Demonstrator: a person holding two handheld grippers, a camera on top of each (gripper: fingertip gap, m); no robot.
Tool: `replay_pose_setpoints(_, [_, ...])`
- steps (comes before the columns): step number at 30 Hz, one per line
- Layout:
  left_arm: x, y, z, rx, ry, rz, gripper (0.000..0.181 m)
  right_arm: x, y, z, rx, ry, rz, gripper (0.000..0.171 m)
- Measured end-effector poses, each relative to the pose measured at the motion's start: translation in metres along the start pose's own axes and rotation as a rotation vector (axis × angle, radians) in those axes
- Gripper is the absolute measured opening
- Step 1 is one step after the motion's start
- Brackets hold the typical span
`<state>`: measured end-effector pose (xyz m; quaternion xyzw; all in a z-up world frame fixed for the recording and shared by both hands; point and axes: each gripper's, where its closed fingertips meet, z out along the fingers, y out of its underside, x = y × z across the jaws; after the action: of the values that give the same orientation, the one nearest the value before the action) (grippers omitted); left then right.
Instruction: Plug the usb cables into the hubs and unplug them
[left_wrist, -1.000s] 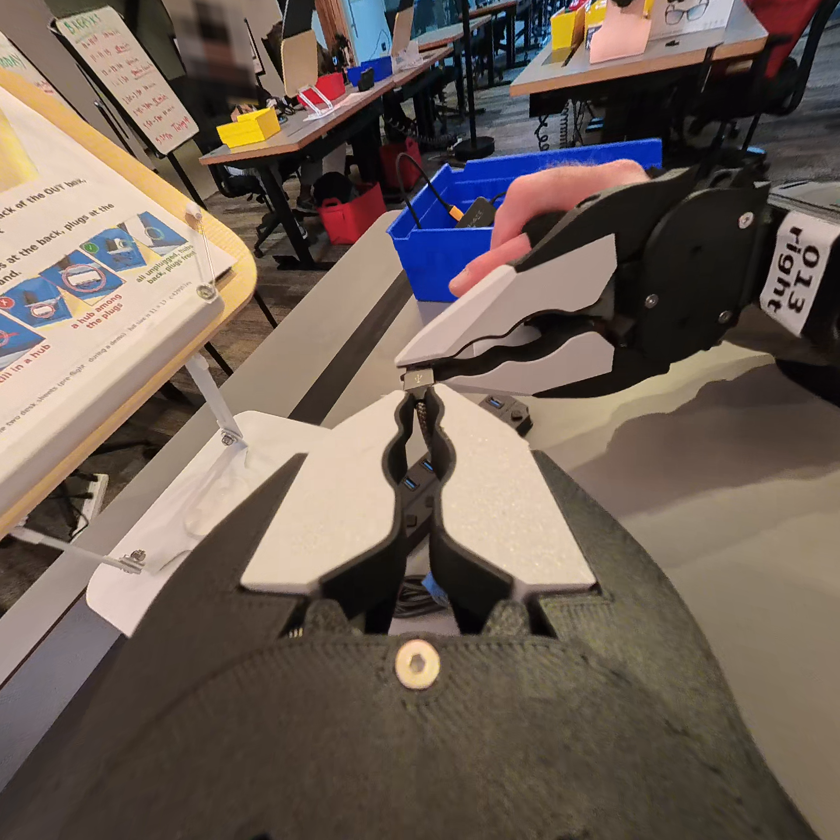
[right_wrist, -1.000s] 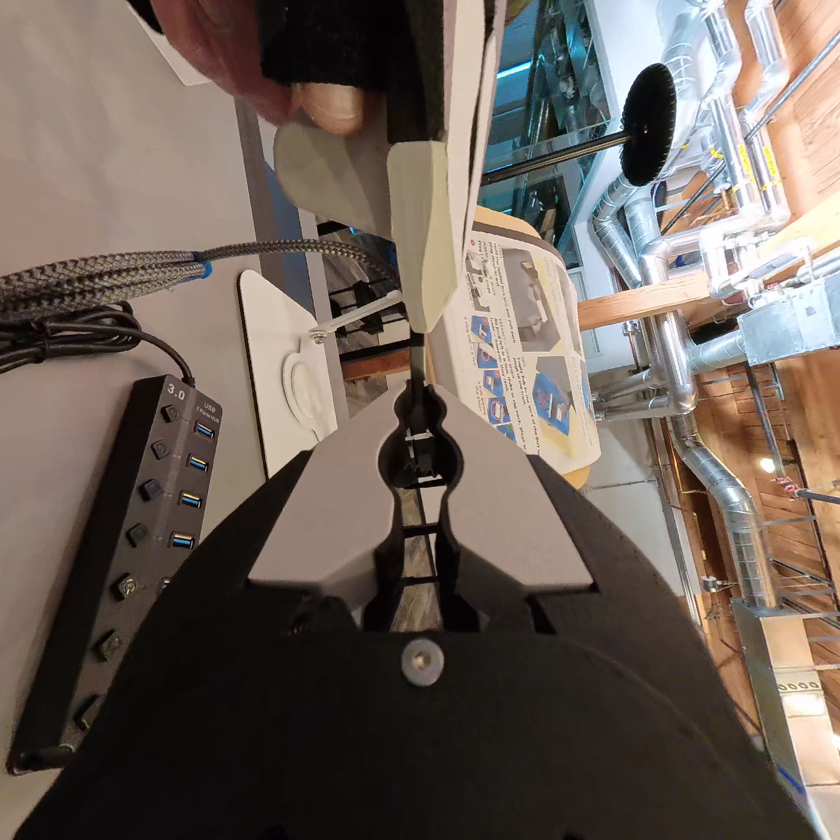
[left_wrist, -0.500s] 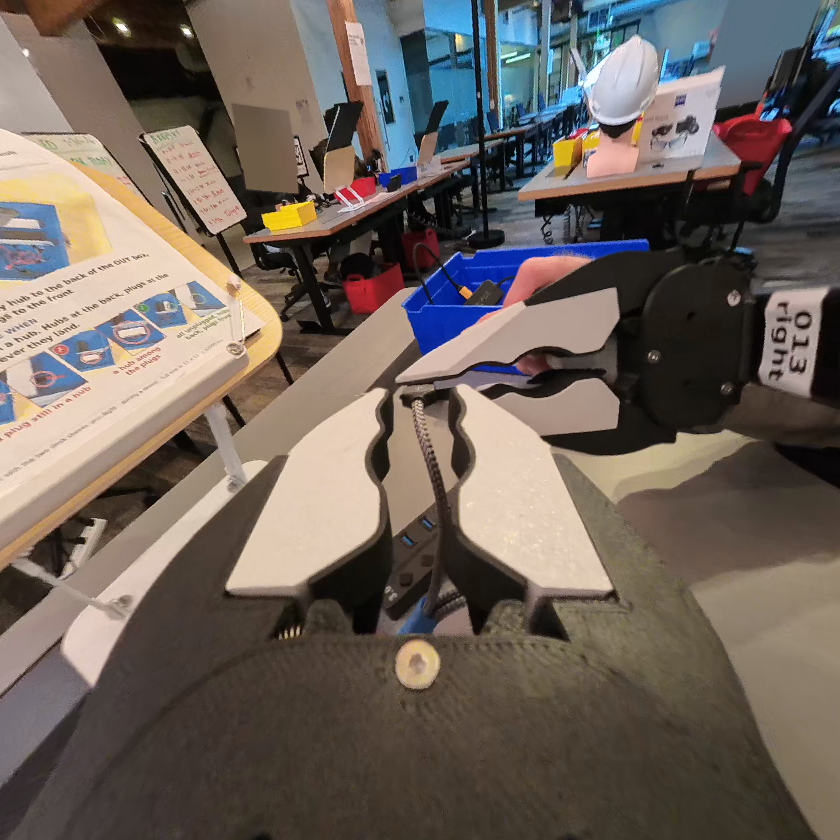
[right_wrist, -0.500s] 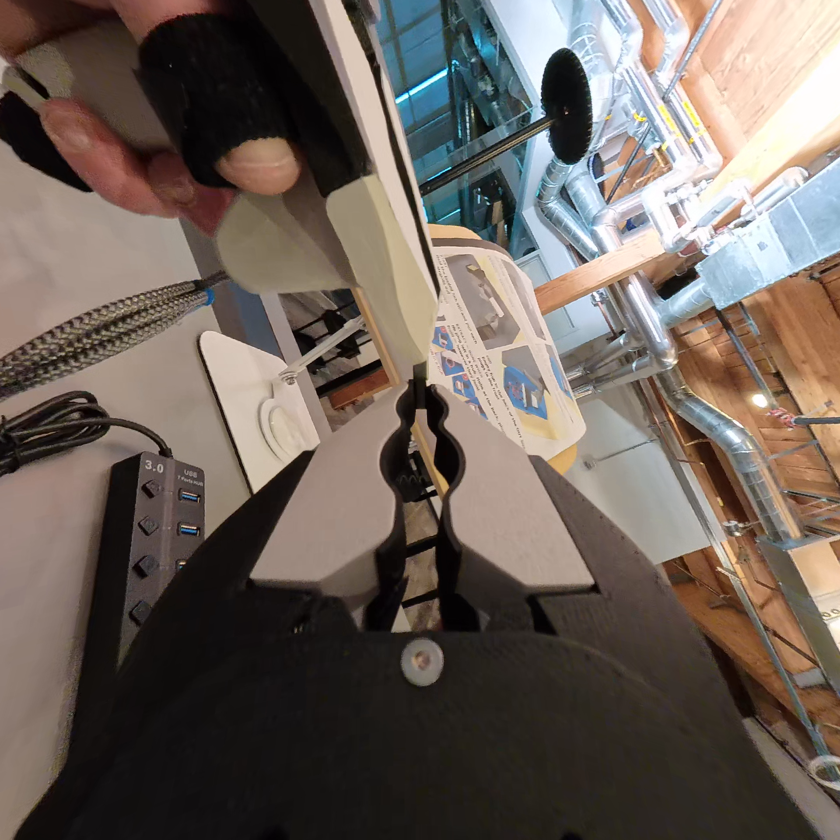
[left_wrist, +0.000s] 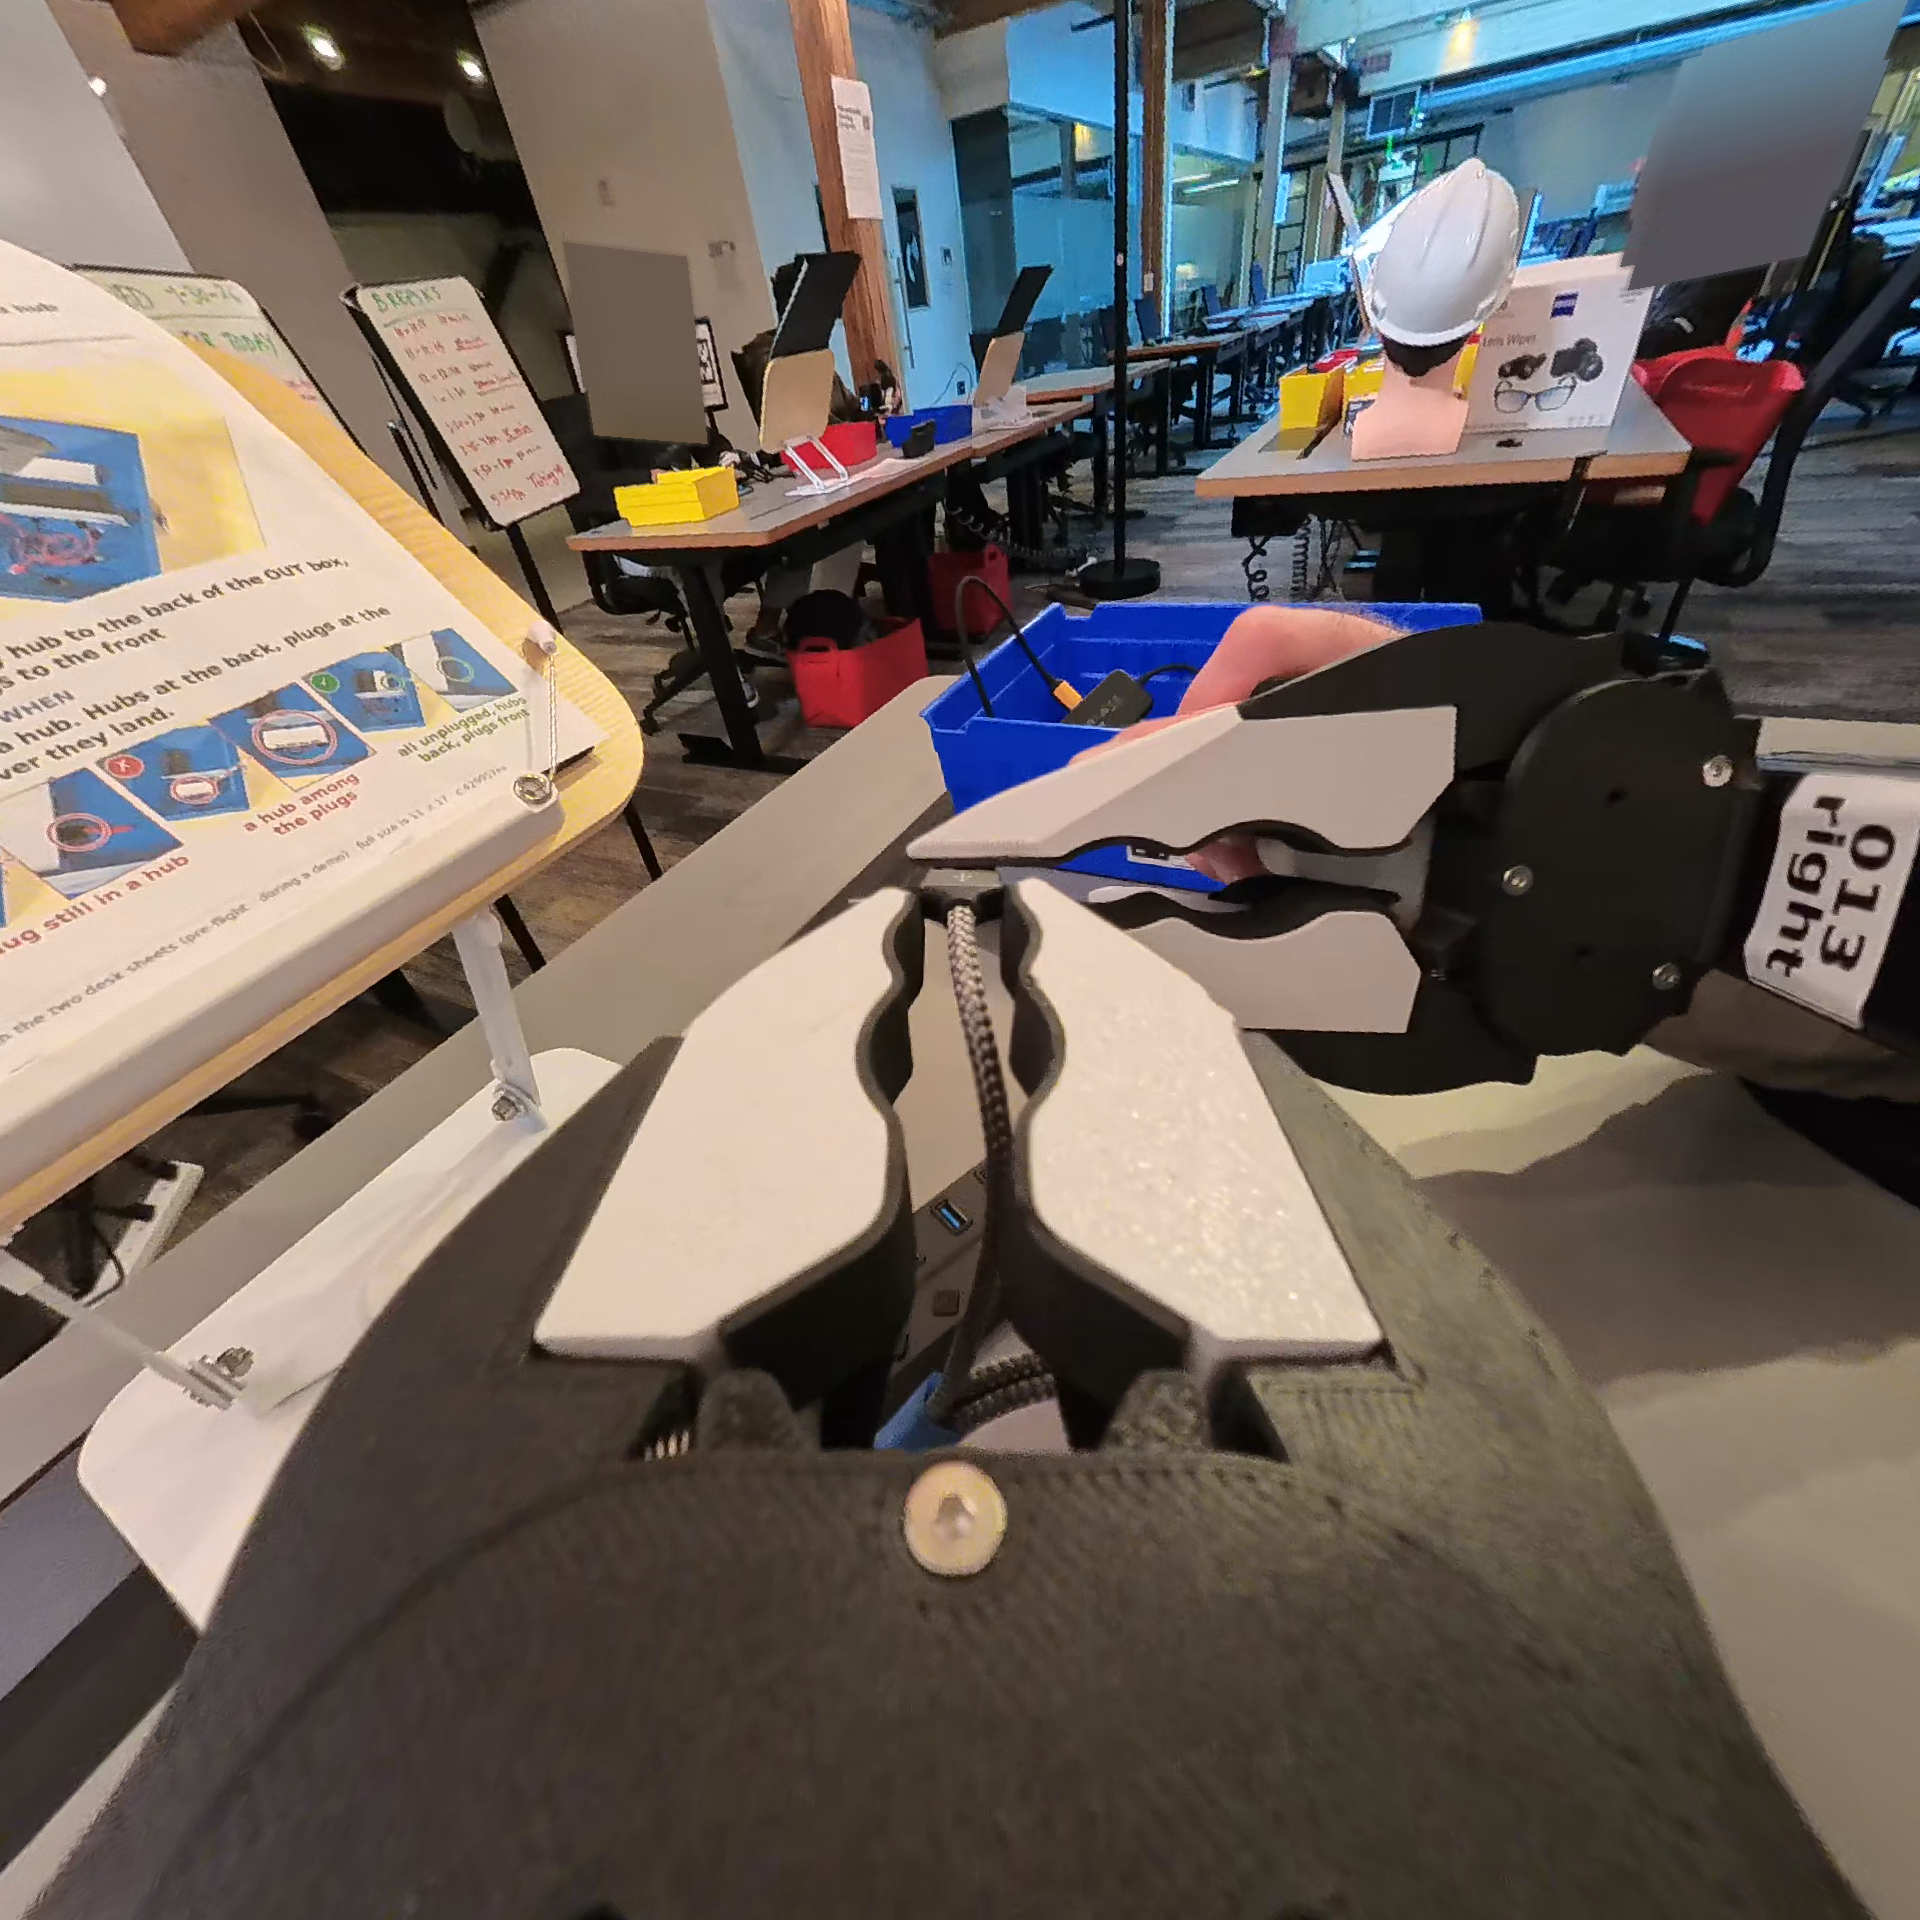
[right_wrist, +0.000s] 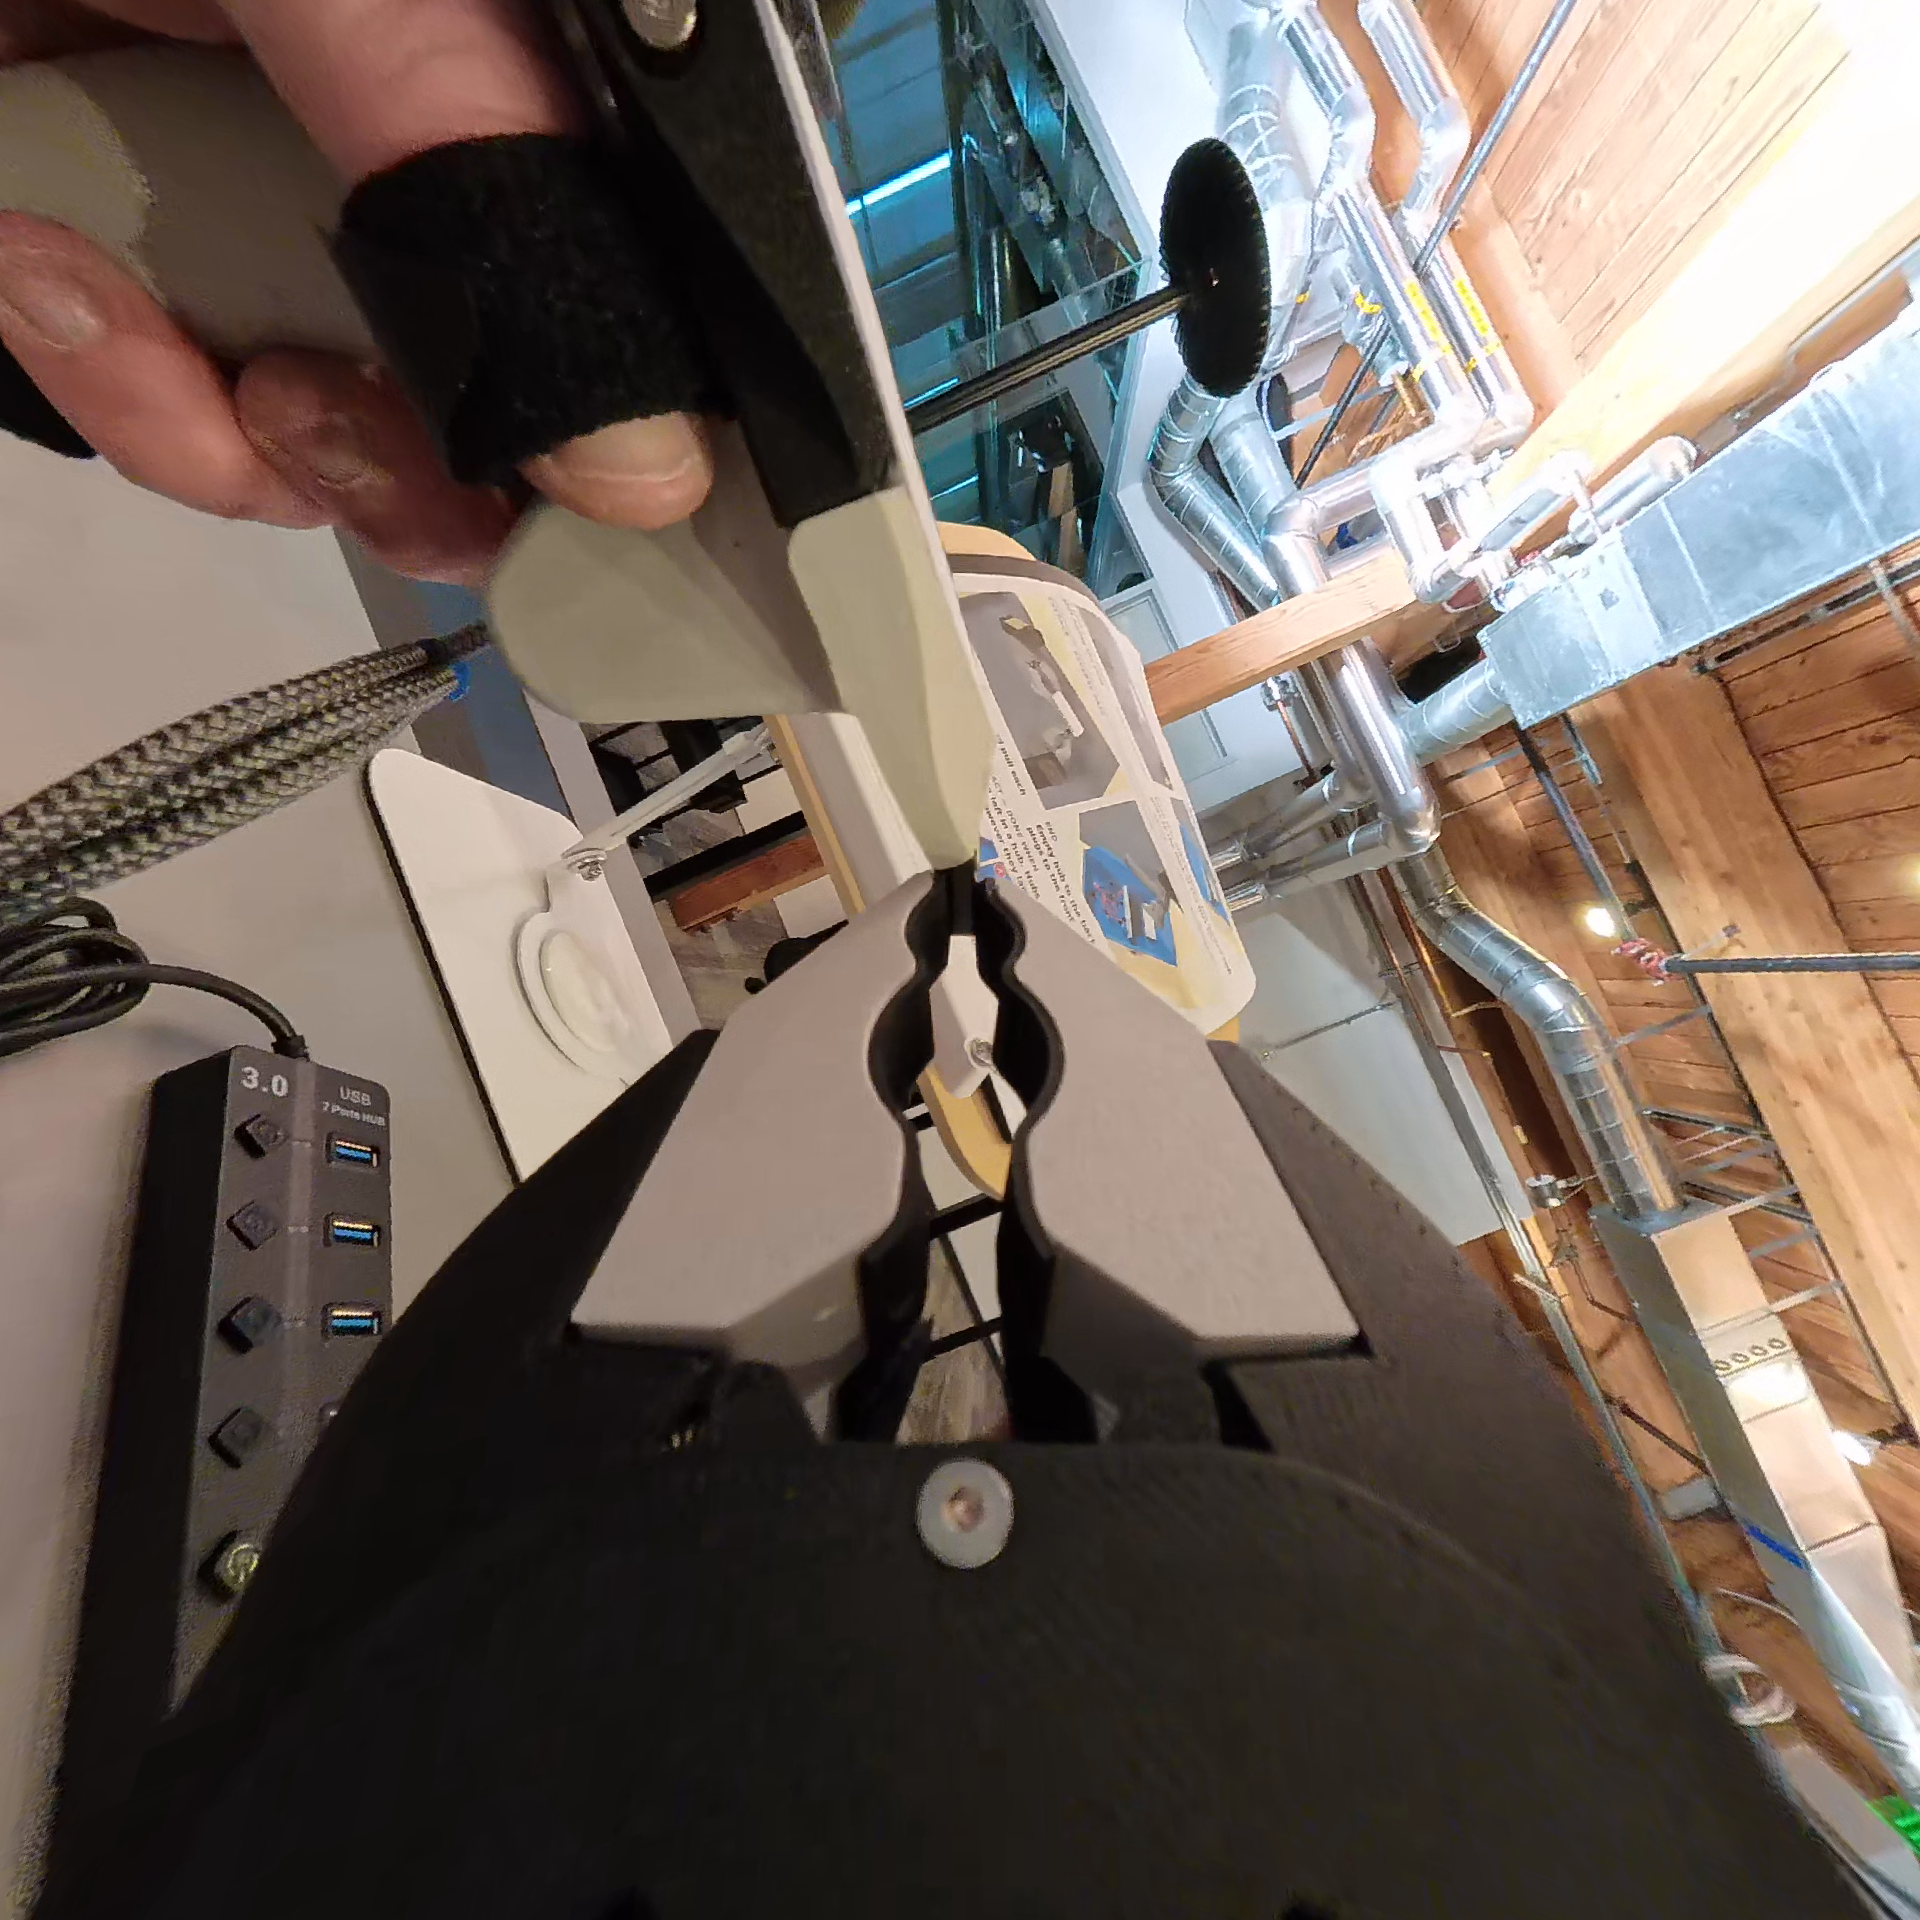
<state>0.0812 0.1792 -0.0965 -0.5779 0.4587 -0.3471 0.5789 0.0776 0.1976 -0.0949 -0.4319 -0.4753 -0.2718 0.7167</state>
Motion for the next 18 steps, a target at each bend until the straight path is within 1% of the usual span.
replay_pose_setpoints(10, [0.0008, -0.0052, -0.0002, 0.033, -0.028, 0.024, 0.014, 0.0058, -0.0017, -0.0005, -0.003, 0.02, -0.008, 0.001])
replay_pose_setpoints(13, [0.0027, -0.006, 0.0003, 0.039, -0.022, 0.022, 0.02, 0.0038, -0.0045, -0.0004, -0.001, 0.02, -0.022, 0.001])
replay_pose_setpoints(18, [0.0013, -0.0063, 0.0, 0.043, -0.034, 0.022, 0.014, 0.0052, -0.0052, -0.0005, -0.002, 0.027, -0.023, 0.001])
